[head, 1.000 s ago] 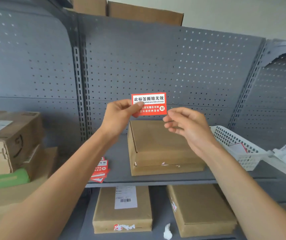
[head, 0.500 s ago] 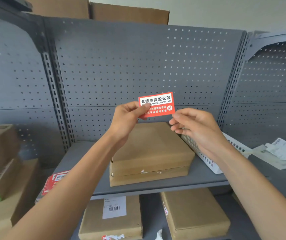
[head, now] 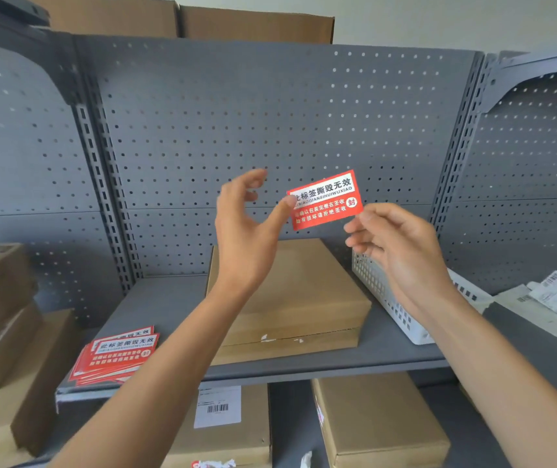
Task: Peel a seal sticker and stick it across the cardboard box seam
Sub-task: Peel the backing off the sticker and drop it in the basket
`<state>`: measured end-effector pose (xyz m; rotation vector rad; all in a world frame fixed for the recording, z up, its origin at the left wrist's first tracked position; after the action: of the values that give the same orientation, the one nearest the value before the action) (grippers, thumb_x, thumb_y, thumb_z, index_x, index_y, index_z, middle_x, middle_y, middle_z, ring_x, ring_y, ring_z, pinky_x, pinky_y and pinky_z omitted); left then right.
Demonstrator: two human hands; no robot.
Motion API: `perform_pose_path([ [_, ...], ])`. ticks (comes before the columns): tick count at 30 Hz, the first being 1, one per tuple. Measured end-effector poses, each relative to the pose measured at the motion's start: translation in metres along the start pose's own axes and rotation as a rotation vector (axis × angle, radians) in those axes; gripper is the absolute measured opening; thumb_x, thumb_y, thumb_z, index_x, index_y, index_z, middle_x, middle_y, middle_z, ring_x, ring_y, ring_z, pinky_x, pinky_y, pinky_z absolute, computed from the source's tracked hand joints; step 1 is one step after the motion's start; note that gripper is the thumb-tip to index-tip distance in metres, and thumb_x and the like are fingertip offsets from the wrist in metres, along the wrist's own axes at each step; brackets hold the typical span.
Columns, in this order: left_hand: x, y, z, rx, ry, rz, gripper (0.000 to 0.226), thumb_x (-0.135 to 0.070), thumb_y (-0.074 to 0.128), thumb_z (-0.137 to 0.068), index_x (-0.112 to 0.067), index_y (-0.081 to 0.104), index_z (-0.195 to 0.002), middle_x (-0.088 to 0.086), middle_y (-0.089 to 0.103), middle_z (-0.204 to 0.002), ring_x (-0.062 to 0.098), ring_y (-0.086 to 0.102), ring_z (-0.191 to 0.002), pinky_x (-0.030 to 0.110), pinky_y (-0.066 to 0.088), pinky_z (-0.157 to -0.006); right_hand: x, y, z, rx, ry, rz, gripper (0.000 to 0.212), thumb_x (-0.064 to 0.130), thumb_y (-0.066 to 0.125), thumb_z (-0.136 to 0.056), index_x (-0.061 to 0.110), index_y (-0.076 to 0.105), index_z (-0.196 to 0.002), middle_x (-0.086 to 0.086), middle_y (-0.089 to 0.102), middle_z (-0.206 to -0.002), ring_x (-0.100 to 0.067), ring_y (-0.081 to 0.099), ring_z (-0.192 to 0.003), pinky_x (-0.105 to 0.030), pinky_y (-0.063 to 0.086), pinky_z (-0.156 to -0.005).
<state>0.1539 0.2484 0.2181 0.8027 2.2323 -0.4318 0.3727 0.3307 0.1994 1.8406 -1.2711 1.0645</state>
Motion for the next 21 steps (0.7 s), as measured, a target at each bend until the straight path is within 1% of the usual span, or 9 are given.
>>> perform_pose_path([
  [1,-0.018,-0.005,0.005,-0.045,0.13,-0.046,0.029,-0.035,0.076,-0.09,-0.03,0.062,-0.115,-0.015,0.063,-0.116,0.01,0.059,-0.108,0.022,0.044,-0.088,0.002,-0.002,0.0,-0.019,-0.02,0.003,0.016,0.007,0.056,-0.101,0.01,0.07,-0.092,-0.004,0.075,-0.083,-0.019,0.069,-0.074,-0.032,0.055,-0.076],
  [2,-0.037,-0.004,0.011,-0.043,0.238,-0.073,0.021,-0.029,0.077,-0.09,-0.031,0.063,-0.107,-0.016,0.065,-0.108,0.011,0.059,-0.103,0.023,0.043,-0.086,0.003,-0.002,0.0,-0.032,-0.043,0.013,0.018,0.007,0.055,-0.101,0.012,0.069,-0.091,-0.004,0.076,-0.083,-0.02,0.07,-0.074,-0.034,0.055,-0.076],
  [3,-0.049,0.002,0.017,-0.002,0.302,-0.079,0.016,-0.025,0.077,-0.089,-0.03,0.066,-0.101,-0.015,0.066,-0.101,0.012,0.06,-0.098,0.022,0.043,-0.084,0.006,-0.002,0.0,-0.036,-0.068,0.029,0.018,0.007,0.055,-0.101,0.013,0.069,-0.091,-0.004,0.076,-0.082,-0.02,0.07,-0.074,-0.035,0.056,-0.078],
  [4,-0.059,0.012,0.023,0.067,0.325,-0.071,0.012,-0.023,0.078,-0.089,-0.027,0.071,-0.097,-0.013,0.069,-0.097,0.012,0.061,-0.094,0.021,0.043,-0.083,0.008,0.0,0.001,-0.035,-0.096,0.048,0.018,0.008,0.055,-0.101,0.013,0.069,-0.092,-0.003,0.076,-0.082,-0.02,0.071,-0.074,-0.037,0.057,-0.079],
  [7,-0.064,0.036,0.033,0.212,0.271,-0.062,0.01,-0.024,0.078,-0.089,-0.022,0.077,-0.099,-0.011,0.074,-0.097,0.011,0.063,-0.092,0.009,0.037,-0.08,0.019,0.008,0.004,-0.015,-0.187,0.092,0.015,0.005,0.055,-0.101,0.004,0.068,-0.094,-0.002,0.078,-0.081,-0.021,0.072,-0.075,-0.038,0.06,-0.08],
  [10,-0.06,0.042,0.036,0.239,0.218,-0.071,0.01,-0.027,0.076,-0.092,-0.024,0.079,-0.101,-0.017,0.075,-0.096,0.008,0.066,-0.09,0.006,0.036,-0.081,0.025,0.013,0.008,0.015,-0.249,0.105,0.014,0.003,0.054,-0.101,-0.001,0.065,-0.094,-0.02,0.074,-0.087,-0.039,0.071,-0.083,-0.05,0.06,-0.085],
  [11,-0.06,0.041,0.036,0.235,0.207,-0.066,0.01,-0.027,0.076,-0.092,-0.024,0.079,-0.1,-0.018,0.076,-0.095,0.007,0.067,-0.089,0.006,0.036,-0.081,0.026,0.014,0.009,0.021,-0.261,0.114,0.014,0.002,0.054,-0.101,0.001,0.066,-0.094,-0.02,0.073,-0.087,-0.04,0.07,-0.085,-0.052,0.059,-0.087],
  [17,-0.064,0.036,0.035,0.237,0.195,-0.076,0.009,-0.025,0.073,-0.094,-0.025,0.08,-0.098,-0.021,0.075,-0.089,0.007,0.065,-0.086,0.002,0.034,-0.078,0.028,0.019,0.012,0.053,-0.291,0.161,0.02,0.005,0.055,-0.102,0.016,0.066,-0.088,-0.006,0.075,-0.086,-0.033,0.071,-0.085,-0.054,0.058,-0.087],
  [21,-0.062,0.033,0.034,0.237,0.192,-0.06,0.01,-0.021,0.071,-0.095,-0.022,0.081,-0.097,-0.016,0.078,-0.092,0.005,0.063,-0.088,0.002,0.035,-0.077,0.028,0.024,0.012,0.08,-0.297,0.178,0.017,0.008,0.055,-0.103,0.013,0.066,-0.091,-0.006,0.075,-0.088,-0.033,0.072,-0.087,-0.055,0.057,-0.088],
])
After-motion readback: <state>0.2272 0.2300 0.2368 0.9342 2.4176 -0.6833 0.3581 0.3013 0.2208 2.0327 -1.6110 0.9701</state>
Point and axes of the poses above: each hand's wrist, its own z-axis away from the middle knuckle, its own y-axis out of the palm, x = y × z, the point moved 10 cm from there along -z, towards the middle knuckle
